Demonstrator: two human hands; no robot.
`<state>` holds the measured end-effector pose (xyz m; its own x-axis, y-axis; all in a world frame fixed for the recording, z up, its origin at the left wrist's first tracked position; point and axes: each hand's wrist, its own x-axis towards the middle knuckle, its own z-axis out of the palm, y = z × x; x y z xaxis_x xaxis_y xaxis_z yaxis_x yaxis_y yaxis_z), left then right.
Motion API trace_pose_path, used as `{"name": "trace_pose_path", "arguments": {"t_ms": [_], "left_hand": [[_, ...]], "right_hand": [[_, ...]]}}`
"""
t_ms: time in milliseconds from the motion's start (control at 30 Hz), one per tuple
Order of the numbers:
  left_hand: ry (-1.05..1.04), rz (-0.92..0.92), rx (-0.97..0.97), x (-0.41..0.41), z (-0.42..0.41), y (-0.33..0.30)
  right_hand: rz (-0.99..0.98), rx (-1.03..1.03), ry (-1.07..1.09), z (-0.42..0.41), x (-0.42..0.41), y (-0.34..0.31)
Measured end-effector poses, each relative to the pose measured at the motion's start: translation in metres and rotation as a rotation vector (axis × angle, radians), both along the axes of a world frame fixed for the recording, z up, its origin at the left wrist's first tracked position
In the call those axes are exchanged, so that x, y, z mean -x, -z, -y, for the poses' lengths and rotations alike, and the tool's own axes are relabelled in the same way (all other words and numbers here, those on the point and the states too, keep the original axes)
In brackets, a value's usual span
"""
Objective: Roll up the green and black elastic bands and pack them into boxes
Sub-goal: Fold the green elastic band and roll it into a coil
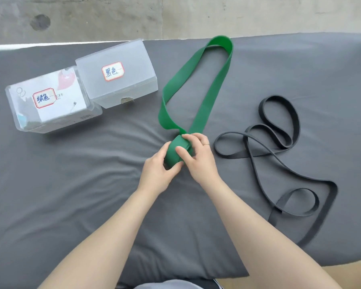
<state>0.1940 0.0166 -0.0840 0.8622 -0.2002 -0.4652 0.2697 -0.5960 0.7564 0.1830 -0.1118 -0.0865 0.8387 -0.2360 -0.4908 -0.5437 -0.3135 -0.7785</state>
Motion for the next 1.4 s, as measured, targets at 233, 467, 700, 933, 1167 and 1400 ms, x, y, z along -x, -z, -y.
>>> {"name": "trace_pose_path", "arguments": {"t_ms": [233, 467, 700, 933, 1167, 1400], "left_hand": [[-0.013, -0.128, 0.031, -0.010, -0.016, 0.002], [-0.246, -0.380, 0.306, 0.016, -0.035, 0.000], [-0.299, -0.488, 0.297, 0.032, -0.066, -0.001], [0.125, 0.010, -0.357, 0.046, -0.077, 0.014], [0.331, 0.020, -0.416, 0.077, -0.061, 0.013], [0.328, 0.081, -0.408, 0.067, -0.067, 0.014]], "right_hand": [[0.145, 0.152, -0.383, 0.029, -0.007, 0.010], [-0.025, 0.242, -0.465, 0.001, 0.013, 0.009], [-0.226, 0.350, -0.437, -0.036, 0.042, 0.000], [-0.313, 0.451, -0.283, -0.060, 0.051, 0.008], [-0.304, 0.403, -0.240, -0.059, 0.053, 0.008], [0.104, 0.576, -0.479, -0.024, 0.090, 0.003]]}}
